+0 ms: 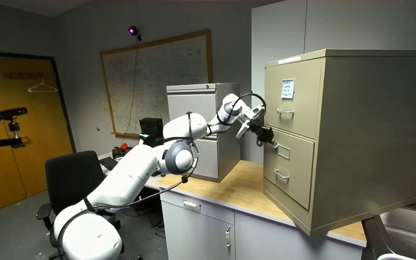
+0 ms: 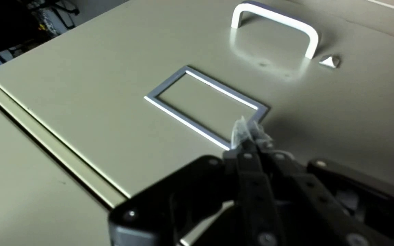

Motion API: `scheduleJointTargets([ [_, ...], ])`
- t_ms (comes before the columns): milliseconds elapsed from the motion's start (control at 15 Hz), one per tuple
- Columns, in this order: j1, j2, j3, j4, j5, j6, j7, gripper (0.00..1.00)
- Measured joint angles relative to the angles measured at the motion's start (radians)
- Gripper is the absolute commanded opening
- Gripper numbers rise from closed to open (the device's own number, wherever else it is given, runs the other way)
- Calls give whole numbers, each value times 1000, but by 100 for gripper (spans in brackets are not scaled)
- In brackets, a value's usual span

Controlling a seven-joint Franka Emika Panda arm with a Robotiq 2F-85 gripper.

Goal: Close the bottom drawer

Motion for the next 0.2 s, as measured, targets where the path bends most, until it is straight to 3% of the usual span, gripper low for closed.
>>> scheduleJointTargets([
  [133,-29,-15,17,25,71,-5,-2,32],
  [200,-44,-25,25,35,101,-9,-8,40],
])
